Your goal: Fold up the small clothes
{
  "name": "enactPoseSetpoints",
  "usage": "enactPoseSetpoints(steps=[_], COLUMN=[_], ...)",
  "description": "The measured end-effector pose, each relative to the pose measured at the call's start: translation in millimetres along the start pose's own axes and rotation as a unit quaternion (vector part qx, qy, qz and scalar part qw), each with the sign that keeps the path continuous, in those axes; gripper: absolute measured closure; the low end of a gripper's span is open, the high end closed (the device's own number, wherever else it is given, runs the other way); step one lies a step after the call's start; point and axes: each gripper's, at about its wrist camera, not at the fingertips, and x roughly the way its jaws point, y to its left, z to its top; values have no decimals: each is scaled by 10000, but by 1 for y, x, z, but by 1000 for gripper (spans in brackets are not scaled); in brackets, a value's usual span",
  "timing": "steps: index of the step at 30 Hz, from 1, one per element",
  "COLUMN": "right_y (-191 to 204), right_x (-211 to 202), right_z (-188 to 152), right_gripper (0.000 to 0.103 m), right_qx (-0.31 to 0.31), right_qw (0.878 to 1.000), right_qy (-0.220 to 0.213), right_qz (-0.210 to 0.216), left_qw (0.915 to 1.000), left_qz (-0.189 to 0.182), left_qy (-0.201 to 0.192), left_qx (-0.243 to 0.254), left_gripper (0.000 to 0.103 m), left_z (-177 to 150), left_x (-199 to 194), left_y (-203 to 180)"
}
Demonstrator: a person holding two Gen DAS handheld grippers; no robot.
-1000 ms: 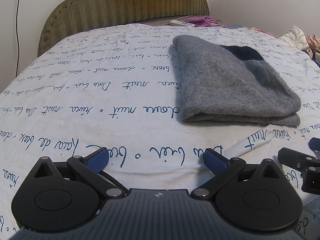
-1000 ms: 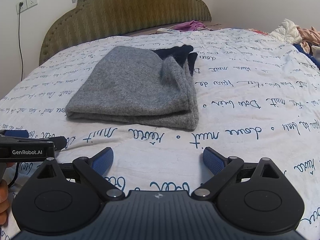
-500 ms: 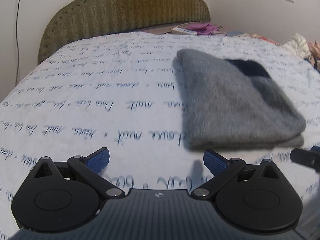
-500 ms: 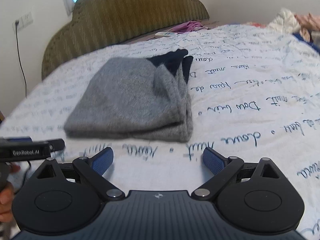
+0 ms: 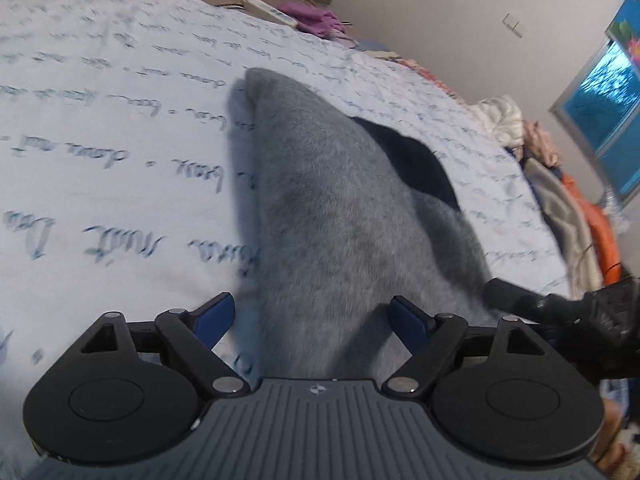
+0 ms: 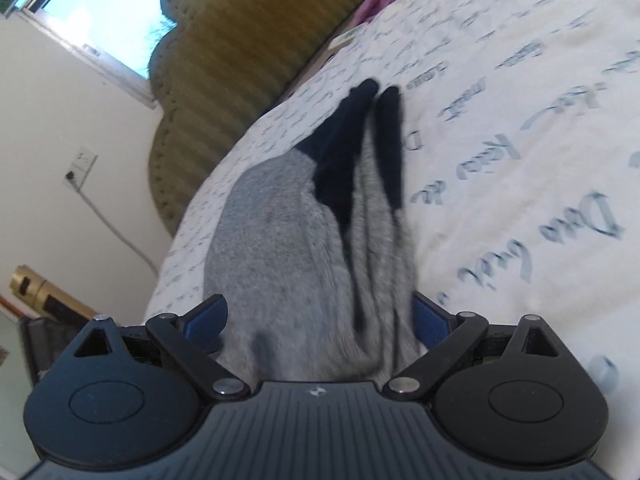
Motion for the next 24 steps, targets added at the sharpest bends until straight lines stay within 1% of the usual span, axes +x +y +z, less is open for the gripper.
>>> enactPoseSetpoints(steps=[1,3,4,5,6,7,8,10,13,15,18,20,21,22,24], right_y=[0,1,1,0,-1,-2,-3,-6,-10,-10,-4,1,2,3,4], right_x=[7,19,26,33,40,43,44,42,40,37,26,17,14,12,14], right_z=[4,12,16,18,21,21,20,18,15,16,14,11,9,7,3], right_gripper=[9,21,36,56,66,76,79,86,88,88,88,88,88,86,81], right_qx=[-50,-129,-134,-117,-103,-87,-65,34,300,423,456,401,371,329,220], right_qw=[10000,9998,9997,9996,9994,9993,9994,9993,9987,9981,9968,9965,9967,9973,9986], right_qy=[37,136,193,264,316,340,339,378,382,354,372,393,402,424,465], right_qz=[76,99,101,70,-11,-102,-104,-36,141,271,541,617,595,500,100], left_qw=[9999,9990,9983,9980,9979,9978,9976,9981,9993,9991,9985,9984,9988,9991,9993], left_qz=[-120,-409,-511,-527,-538,-554,-577,-553,-344,-268,-290,-353,-298,-176,98], left_qy=[8,73,125,145,156,196,211,141,-106,-249,-360,-360,-289,-201,-56], left_qx=[-48,-172,-254,-323,-336,-315,-309,-251,44,224,309,261,266,321,350], left_gripper=[21,29,36,47,56,72,83,88,92,92,93,92,92,91,87], left_z=[5,12,15,15,16,15,14,11,6,1,-8,-15,-20,-24,-31], left_x=[5,14,19,22,23,24,24,19,3,-13,-37,-46,-44,-40,-30], left_y=[3,8,10,12,14,16,18,19,5,-6,-12,-11,-12,-13,-14])
